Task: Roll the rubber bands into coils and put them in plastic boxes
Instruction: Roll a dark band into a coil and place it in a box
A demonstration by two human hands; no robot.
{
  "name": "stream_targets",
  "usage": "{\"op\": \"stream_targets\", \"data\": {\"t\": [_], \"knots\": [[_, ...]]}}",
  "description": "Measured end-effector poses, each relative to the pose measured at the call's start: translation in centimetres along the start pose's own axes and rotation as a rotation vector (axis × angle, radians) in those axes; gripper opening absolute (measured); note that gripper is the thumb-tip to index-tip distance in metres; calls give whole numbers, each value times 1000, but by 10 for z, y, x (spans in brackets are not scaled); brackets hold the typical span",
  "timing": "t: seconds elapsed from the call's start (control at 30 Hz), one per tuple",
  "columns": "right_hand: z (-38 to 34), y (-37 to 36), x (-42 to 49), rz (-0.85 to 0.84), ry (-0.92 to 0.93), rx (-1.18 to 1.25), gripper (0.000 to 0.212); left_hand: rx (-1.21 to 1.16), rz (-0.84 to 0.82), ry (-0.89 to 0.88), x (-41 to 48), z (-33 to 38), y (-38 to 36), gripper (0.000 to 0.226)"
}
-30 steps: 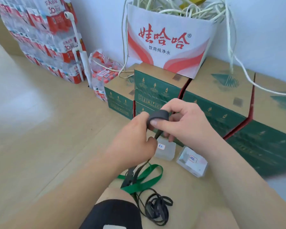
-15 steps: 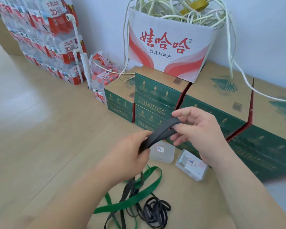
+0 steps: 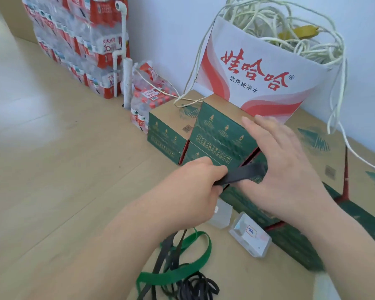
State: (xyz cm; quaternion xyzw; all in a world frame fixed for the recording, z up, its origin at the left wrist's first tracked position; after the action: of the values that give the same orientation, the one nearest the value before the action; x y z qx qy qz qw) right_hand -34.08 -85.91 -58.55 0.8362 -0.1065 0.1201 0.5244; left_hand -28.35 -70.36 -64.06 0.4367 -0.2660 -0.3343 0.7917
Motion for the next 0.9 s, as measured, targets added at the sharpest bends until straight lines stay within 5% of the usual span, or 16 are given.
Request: {"op": "stream_targets", "data": {"t": [0.2,0.47,0.73,0.9], "knots": [[10,-16,-27,-161,-276,420,30,36,-55,-27,3,3,-14,15],[38,-35,-45,-218,-326,632,20,-129,-31,23,7,9,-35,84],[59,-50,-41,-325,-348,589,20,24,-151,70,15,-3,-46,62],[59,-50,-42,-160,-375,765,13,-94,-182,110,12,-10,-64,61]]}}
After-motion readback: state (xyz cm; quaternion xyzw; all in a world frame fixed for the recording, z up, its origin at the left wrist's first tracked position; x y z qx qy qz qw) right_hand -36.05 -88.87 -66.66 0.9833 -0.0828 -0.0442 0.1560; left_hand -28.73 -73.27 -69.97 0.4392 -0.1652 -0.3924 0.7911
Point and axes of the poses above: each hand's wrist, its own x-axis towards the middle knuckle, its own y-axis out of the back of the hand, z = x × y, the point moved 3 cm from there along x, towards the middle knuckle, and after that the axes turned 14 degrees about x, right-handed, at the moved point
